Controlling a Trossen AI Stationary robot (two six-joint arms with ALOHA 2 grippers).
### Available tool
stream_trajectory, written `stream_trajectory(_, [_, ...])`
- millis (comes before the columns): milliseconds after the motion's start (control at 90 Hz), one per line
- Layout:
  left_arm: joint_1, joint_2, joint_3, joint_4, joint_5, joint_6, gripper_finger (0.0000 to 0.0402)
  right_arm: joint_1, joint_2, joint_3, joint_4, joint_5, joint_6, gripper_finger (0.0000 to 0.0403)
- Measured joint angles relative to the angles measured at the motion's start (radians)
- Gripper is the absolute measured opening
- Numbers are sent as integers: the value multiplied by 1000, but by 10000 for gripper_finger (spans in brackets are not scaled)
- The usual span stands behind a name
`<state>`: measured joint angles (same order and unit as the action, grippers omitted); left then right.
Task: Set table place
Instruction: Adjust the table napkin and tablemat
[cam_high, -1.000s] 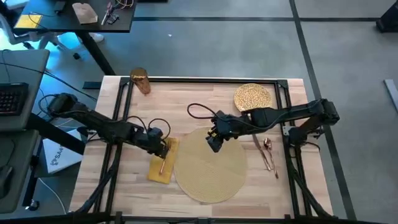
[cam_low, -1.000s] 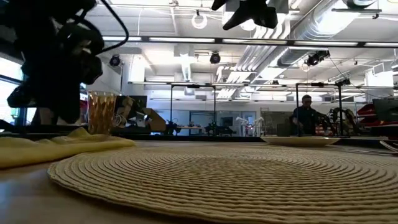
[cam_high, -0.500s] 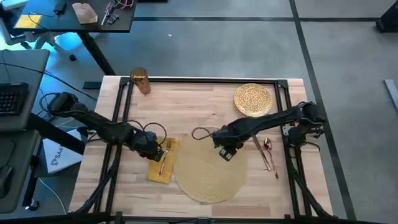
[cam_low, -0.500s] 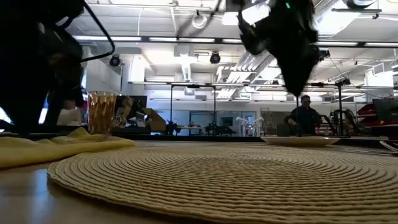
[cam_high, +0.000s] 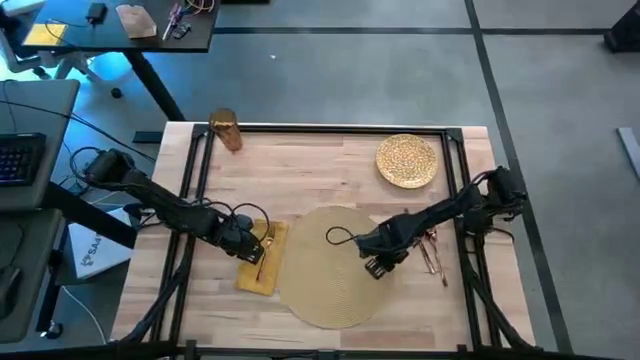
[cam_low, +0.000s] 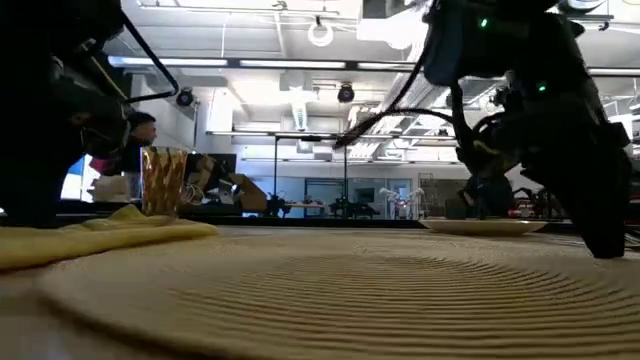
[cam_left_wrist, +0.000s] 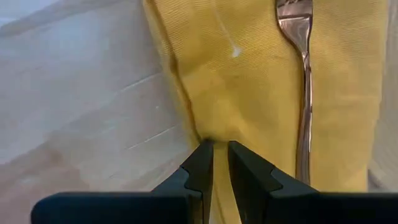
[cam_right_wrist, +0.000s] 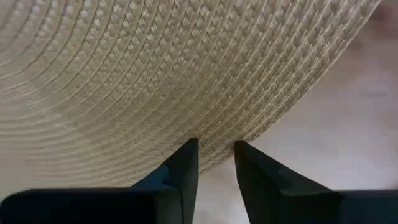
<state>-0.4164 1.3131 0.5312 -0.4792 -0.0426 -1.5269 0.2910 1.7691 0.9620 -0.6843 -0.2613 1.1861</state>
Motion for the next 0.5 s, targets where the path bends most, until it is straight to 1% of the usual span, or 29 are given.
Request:
stream_trajectory(111, [0, 49, 3, 87, 2, 2, 35, 6, 2, 3, 51, 33, 39, 72])
stream_trajectory(211, [0, 66, 3, 128, 8, 2, 35, 3, 3, 4, 76, 44, 46, 71])
stream_trajectory(367, [0, 31, 1, 106, 23, 11, 35, 2, -9, 2, 58, 39, 46, 71])
stream_trajectory(500, [-3, -24, 16, 36, 38, 12, 35, 12, -62, -1, 40, 43, 71, 71])
